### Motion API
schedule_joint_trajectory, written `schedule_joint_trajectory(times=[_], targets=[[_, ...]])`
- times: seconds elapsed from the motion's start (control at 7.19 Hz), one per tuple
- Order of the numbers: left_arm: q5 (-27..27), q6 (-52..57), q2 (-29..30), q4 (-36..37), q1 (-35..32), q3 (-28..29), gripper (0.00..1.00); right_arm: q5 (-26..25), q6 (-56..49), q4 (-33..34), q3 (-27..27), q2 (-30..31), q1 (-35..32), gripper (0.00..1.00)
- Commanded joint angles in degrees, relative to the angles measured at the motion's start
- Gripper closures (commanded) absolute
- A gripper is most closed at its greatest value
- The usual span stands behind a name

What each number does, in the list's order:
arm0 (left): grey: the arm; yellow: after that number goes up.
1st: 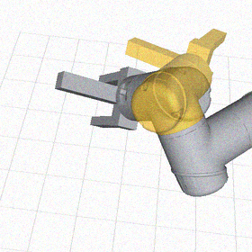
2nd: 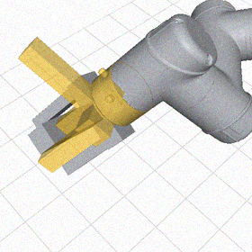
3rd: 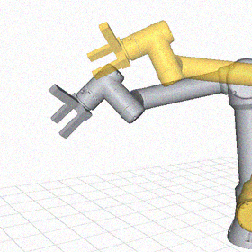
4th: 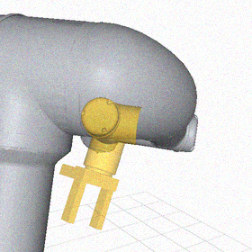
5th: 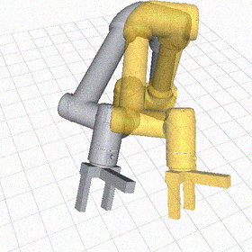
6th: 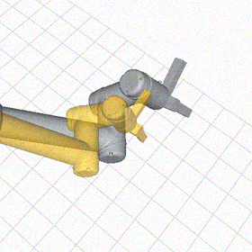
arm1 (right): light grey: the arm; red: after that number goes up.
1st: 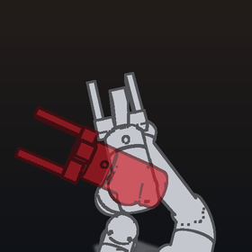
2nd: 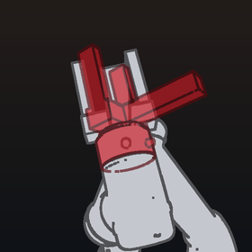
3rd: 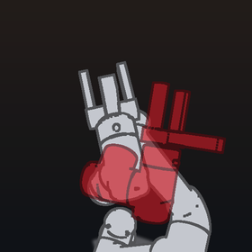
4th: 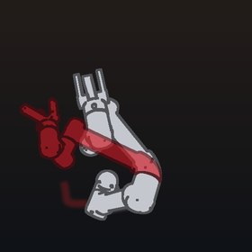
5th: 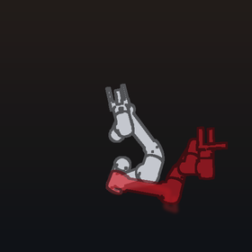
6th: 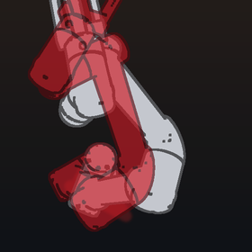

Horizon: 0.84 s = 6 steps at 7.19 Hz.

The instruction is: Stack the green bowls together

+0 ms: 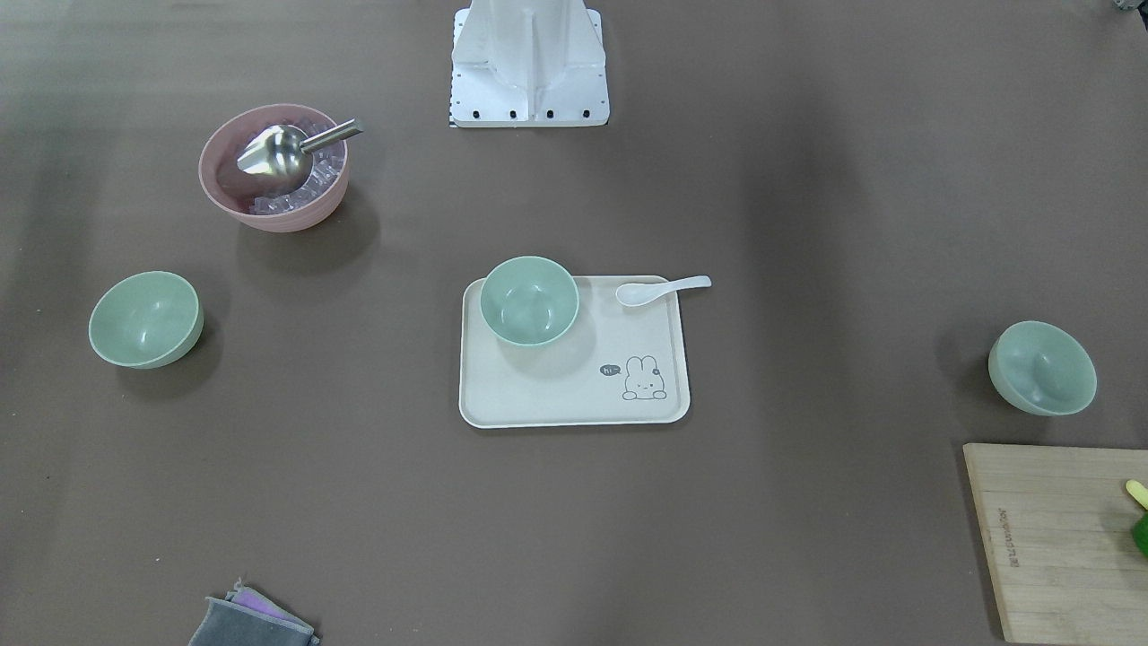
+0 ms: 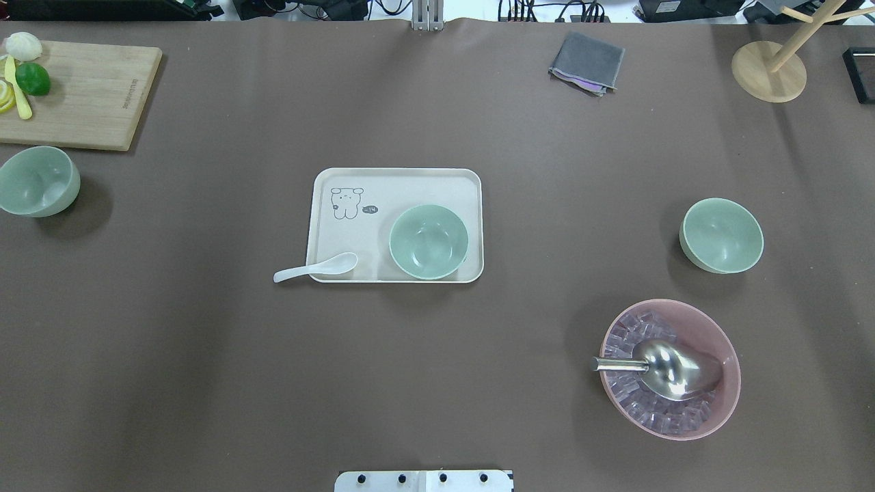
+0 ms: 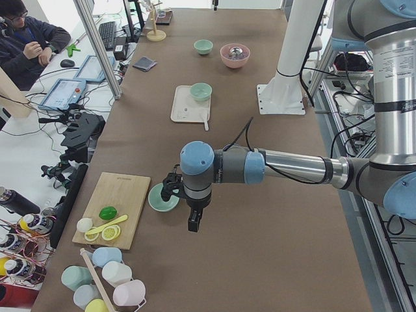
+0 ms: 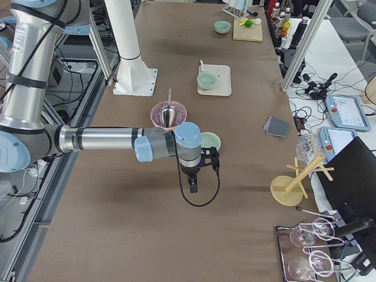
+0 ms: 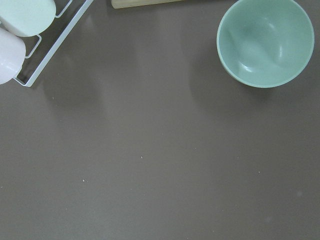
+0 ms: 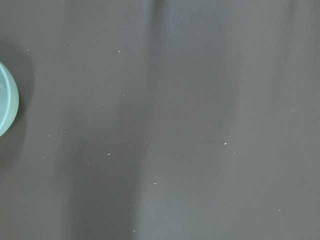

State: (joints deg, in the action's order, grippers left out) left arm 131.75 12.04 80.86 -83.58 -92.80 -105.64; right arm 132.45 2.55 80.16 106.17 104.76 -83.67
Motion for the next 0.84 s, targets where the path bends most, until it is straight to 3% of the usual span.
schedule_joint_trajectory(times=[0.0, 0.42, 0.7], targets=[[-0.3, 0.1, 0.1, -0.1, 0.3, -0.1, 0.02, 0.0, 0.0, 0.0, 0.0, 0.0, 0.0, 0.00], [-0.3, 0.0, 0.1, -0.2, 0.2, -1.0, 0.02, 0.0, 0.3, -0.7, 0.1, -0.6, 0.0, 0.00], [-0.5, 0.0, 1.1, -0.3, 0.3, -1.0, 0.02, -0.1, 0.3, -6.9, -0.8, -0.8, 0.1, 0.00]])
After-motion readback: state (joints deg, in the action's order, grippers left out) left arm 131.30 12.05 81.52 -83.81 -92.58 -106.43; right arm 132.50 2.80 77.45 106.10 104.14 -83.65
